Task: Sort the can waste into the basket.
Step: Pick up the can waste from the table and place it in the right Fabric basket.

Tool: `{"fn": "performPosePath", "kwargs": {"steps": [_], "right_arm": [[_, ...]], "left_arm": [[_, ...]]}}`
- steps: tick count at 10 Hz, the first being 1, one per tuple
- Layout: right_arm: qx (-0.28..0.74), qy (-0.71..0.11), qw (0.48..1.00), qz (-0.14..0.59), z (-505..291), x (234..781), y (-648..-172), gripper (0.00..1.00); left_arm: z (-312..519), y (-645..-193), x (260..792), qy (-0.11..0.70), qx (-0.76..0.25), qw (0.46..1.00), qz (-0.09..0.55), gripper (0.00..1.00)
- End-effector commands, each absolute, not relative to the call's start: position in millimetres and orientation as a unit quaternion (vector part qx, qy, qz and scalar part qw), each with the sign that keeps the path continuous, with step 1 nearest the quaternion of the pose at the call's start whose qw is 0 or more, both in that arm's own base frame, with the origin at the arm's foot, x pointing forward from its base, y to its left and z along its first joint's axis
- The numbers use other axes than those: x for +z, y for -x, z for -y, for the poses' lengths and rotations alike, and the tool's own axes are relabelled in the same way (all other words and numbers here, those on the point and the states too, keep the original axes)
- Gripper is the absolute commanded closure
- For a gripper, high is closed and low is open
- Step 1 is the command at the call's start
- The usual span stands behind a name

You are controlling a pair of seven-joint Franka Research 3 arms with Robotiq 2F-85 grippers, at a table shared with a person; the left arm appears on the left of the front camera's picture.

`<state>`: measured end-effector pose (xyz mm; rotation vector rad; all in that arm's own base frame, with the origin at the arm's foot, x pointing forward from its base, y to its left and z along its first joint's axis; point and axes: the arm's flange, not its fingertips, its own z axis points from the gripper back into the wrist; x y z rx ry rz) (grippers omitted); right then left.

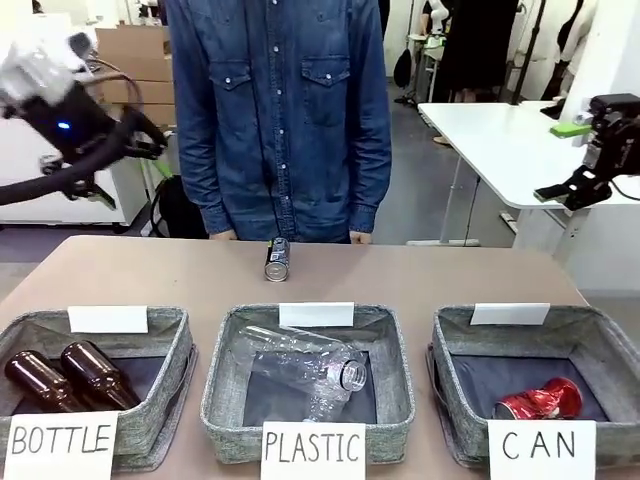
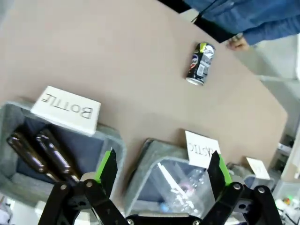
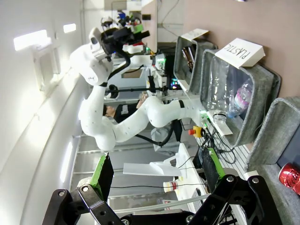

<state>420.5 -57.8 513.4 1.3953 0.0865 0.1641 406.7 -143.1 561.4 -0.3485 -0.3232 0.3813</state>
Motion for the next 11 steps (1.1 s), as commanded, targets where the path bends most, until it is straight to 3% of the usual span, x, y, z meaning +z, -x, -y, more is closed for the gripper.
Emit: {"fn": "performPosePath", "kwargs": {"steps": [1,3,6,7,8,11], "right_arm": [[0.087,-0.64,0.762,-0.038,61,514,-420,0.0],[0.087,-0.64,0.762,-0.038,61,514,-420,0.0],[0.087,-0.64,0.762,-0.038,61,514,-420,0.0],[0.087,-0.64,0.762,-0.038,61,514,-420,0.0],[0.087,-0.64,0.762,-0.038,61,514,-420,0.0],[0.087,-0.64,0.762,-0.038,61,514,-420,0.0]], "left_arm": [[185,-464,549,0.136,0.231,0.954,0.133,0.0],[241,-500,498,0.117,0.255,0.951,0.129,0.0],[295,-529,423,0.077,0.328,0.921,0.195,0.0],[288,-529,436,0.055,0.284,0.953,0.084,0.0],[279,-508,423,0.108,0.285,0.938,0.164,0.0],[293,-529,390,0.07,0.265,0.951,0.143,0.0]]}}
